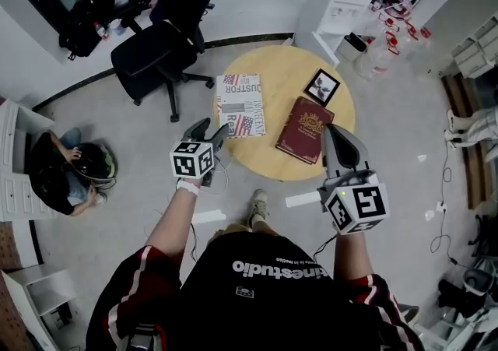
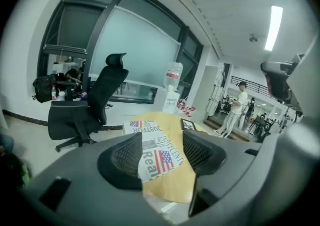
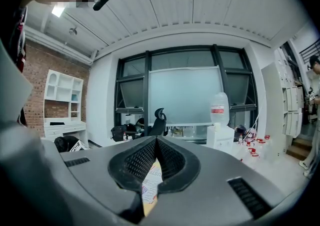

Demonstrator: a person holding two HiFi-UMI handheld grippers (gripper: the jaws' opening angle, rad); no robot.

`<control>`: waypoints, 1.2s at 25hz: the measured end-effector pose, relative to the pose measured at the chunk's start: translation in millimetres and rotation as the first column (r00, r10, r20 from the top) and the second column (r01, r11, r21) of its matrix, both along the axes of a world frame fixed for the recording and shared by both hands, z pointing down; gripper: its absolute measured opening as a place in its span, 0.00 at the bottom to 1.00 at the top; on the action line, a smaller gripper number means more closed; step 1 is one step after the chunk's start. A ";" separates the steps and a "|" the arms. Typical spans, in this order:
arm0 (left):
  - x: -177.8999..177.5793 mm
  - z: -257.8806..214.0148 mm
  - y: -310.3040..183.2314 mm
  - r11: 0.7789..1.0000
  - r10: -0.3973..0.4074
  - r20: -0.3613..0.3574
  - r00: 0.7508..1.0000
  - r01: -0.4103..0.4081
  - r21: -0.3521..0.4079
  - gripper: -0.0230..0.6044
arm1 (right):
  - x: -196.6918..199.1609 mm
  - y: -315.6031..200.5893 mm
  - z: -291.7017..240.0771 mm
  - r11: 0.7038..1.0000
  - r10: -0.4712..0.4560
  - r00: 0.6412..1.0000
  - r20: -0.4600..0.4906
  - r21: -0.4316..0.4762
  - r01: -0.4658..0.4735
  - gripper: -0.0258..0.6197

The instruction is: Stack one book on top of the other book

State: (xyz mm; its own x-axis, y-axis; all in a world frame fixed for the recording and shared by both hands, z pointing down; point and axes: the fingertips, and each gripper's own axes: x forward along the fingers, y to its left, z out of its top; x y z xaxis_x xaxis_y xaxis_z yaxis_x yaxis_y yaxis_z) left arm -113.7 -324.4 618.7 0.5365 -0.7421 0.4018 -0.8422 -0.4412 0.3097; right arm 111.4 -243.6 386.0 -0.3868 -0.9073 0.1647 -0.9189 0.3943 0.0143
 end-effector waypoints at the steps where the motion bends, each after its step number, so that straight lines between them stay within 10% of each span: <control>1: 0.9 7.5 -3.0 1.000 -0.001 -0.004 1.000 0.001 -0.011 0.46 | 1.0 -4.3 3.5 1.000 -0.001 1.000 -0.004 -0.006 0.001 0.08; 30: -10.6 161.4 -49.2 0.946 -0.103 0.016 0.995 0.102 -0.309 0.62 | 1.4 -58.4 70.1 0.987 -0.051 0.998 -0.041 -0.155 0.044 0.08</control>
State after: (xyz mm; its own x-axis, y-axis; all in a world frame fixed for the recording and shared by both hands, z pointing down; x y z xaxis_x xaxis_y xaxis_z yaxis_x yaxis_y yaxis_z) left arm -124.3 -373.5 780.1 0.4644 -0.6325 0.6199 -0.8777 -0.2351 0.4177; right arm 112.7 -302.0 456.1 -0.4181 -0.8505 0.3192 -0.8987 0.4384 -0.0089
